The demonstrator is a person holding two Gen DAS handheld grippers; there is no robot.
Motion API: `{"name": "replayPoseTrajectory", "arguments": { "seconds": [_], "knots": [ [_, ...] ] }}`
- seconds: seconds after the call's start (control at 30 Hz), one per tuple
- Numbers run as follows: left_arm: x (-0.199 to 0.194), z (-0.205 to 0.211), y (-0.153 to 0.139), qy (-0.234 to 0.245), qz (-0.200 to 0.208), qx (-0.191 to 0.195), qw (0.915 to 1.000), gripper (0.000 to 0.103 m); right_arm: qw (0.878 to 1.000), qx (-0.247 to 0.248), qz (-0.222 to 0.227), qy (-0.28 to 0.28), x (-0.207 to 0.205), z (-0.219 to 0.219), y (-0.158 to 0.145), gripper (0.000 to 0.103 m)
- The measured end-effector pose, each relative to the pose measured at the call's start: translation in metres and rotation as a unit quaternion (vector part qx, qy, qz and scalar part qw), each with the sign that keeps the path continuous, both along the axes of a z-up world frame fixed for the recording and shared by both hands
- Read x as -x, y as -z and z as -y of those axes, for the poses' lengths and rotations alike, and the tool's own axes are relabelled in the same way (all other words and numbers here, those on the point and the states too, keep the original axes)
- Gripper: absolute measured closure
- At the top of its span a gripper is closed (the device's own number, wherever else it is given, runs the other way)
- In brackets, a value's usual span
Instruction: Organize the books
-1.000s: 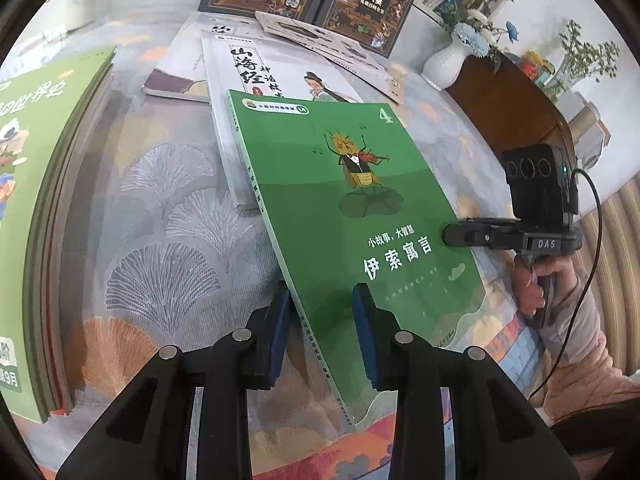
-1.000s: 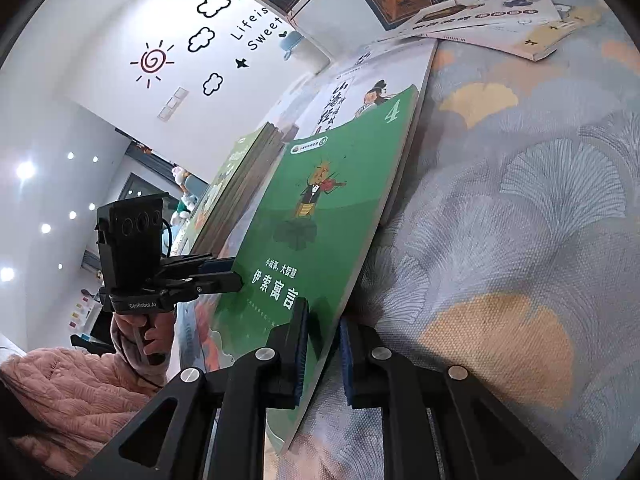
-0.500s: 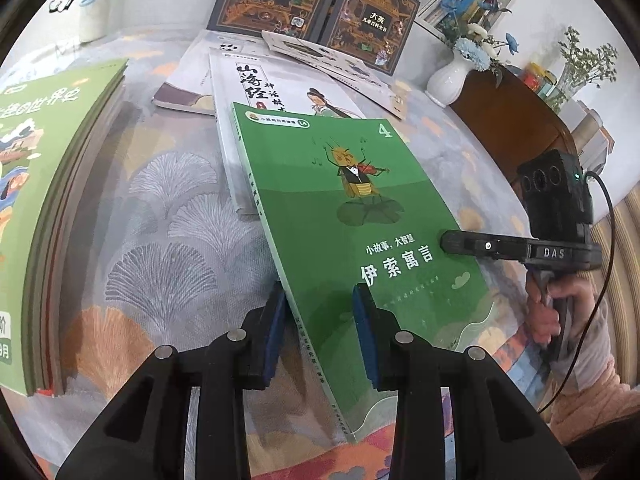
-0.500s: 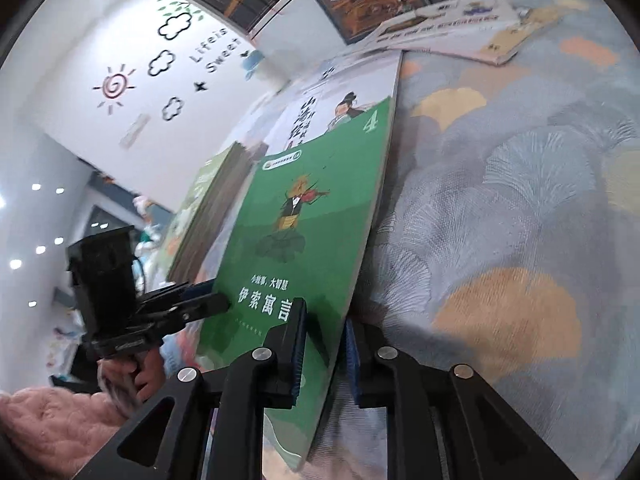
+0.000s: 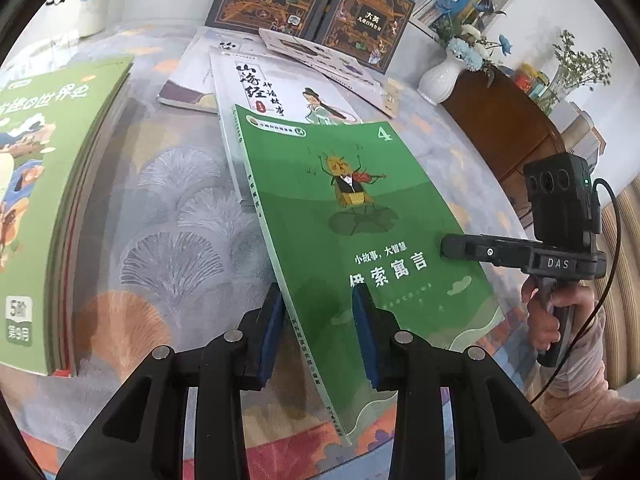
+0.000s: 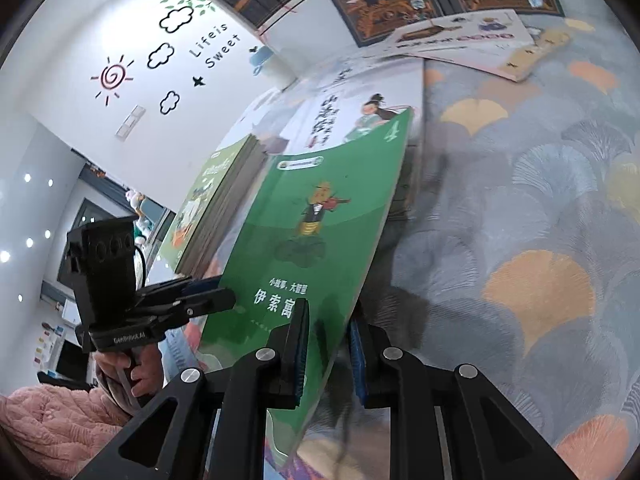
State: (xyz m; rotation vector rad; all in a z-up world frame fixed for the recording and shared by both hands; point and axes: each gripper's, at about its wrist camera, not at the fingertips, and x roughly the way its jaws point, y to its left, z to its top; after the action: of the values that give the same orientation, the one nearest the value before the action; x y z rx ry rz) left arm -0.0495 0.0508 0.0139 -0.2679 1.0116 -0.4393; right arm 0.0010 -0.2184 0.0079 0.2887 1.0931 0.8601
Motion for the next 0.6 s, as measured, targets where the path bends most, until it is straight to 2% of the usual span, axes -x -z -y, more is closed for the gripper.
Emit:
{"name": "replayPoseTrajectory", "arguments": {
  "seconds": [0.33,0.6],
  "knots": [
    [0.008,-0.004,-0.024,0.001,0.04,-0.003,0.9992,0.072,1.0,-0.005,0.027,0.003,0.011,-0.005,-0.017,0.084],
    [0.011,-0.02,-0.045,-0.017,0.07,-0.003,0.9974,0.072,0.998,-0.008,0.054,-0.016,0.015,-0.022,-0.037,0.084]
  ]
}}
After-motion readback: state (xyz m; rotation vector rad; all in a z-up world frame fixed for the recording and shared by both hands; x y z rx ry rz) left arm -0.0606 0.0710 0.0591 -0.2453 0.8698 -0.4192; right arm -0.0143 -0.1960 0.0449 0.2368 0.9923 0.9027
